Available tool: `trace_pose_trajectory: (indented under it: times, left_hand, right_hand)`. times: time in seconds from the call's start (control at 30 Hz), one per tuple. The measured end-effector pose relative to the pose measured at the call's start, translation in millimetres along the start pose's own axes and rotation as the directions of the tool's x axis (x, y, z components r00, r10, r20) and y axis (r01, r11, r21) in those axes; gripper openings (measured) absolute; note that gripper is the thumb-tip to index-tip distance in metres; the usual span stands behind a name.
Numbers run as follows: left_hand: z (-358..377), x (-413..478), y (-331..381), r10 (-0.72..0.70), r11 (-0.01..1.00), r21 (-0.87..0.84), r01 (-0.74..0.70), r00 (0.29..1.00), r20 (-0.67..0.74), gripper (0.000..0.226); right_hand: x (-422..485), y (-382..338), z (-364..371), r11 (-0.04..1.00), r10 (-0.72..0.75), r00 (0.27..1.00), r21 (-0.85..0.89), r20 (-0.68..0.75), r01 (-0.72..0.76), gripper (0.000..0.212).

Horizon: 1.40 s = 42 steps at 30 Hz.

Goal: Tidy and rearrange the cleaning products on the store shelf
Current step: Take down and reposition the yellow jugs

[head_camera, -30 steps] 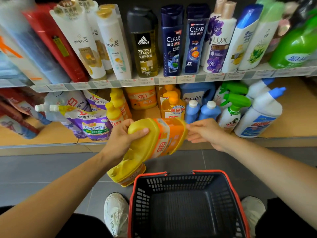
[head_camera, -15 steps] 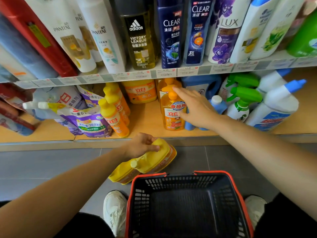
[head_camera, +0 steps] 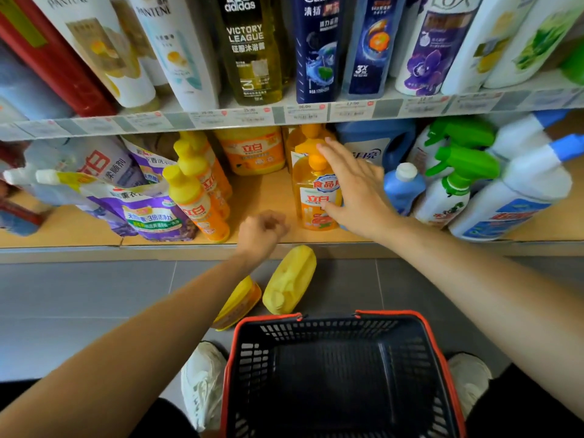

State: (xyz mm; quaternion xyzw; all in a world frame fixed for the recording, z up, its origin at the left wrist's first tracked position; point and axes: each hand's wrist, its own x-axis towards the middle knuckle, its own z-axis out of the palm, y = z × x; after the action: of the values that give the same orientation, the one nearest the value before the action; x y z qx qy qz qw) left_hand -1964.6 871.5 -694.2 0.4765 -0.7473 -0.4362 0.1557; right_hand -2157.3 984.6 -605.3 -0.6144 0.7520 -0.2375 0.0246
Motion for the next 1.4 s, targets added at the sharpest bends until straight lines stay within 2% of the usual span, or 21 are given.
trace_pose_trajectory:
  times: [0.07,0.13,0.23,0.4,0.57,0.73,0.87,0.97,1.07,1.2,1.4]
  left_hand:
    - [-9,24,9,-0.029,0.993,-0.115,0.009,0.984,-0.175,0.035]
    - [-16,49,17,-0.084,0.960,-0.278,0.014,0.967,-0.241,0.056]
    - [-19,78,22,-0.117,0.916,-0.402,0.001,0.957,-0.265,0.077]
    - [-18,107,15,-0.185,0.855,-0.516,0.042,0.956,-0.228,0.096]
    - [-19,111,1,-0.125,0.873,-0.488,0.030,0.979,-0.164,0.091]
    - [-5,98,-14,-0.044,0.869,-0.487,-0.086,0.967,-0.249,0.097]
    - [7,94,-28,-0.088,0.897,-0.434,-0.085,0.928,-0.363,0.084]
    - [4,104,-26,-0.099,0.938,-0.343,-0.056,0.904,-0.416,0.104]
    - [-2,122,-19,-0.045,0.936,-0.341,-0.088,0.930,-0.364,0.113]
    - [-6,143,-14,-0.054,0.927,-0.363,-0.092,0.926,-0.374,0.096]
    - [13,119,-16,-0.097,0.952,-0.297,-0.072,0.851,-0.516,0.084]
  right_hand:
    - [0,0,0,1.000,-0.004,1.000,0.019,-0.025,0.005,0.097]
    - [0,-1,0,0.999,-0.009,0.999,0.034,-0.046,0.010,0.092]
    - [0,-2,0,0.998,-0.010,0.998,0.053,-0.068,0.014,0.085]
    - [1,-3,1,0.998,0.008,0.997,0.063,-0.074,-0.003,0.085]
    - [2,-4,2,0.998,0.024,0.997,0.066,-0.068,-0.020,0.086]
    - [2,-6,3,0.996,0.046,0.995,0.081,-0.084,-0.039,0.083]
    - [2,-7,5,0.996,0.059,0.993,0.079,-0.104,-0.051,0.081]
    - [2,-6,5,0.995,0.062,0.992,0.089,-0.111,-0.052,0.081]
    - [2,-6,5,0.994,0.065,0.992,0.094,-0.107,-0.055,0.081]
    - [0,-4,4,0.996,0.049,0.994,0.083,-0.094,-0.041,0.082]
    - [1,-5,3,0.996,0.053,0.995,0.074,-0.080,-0.047,0.083]
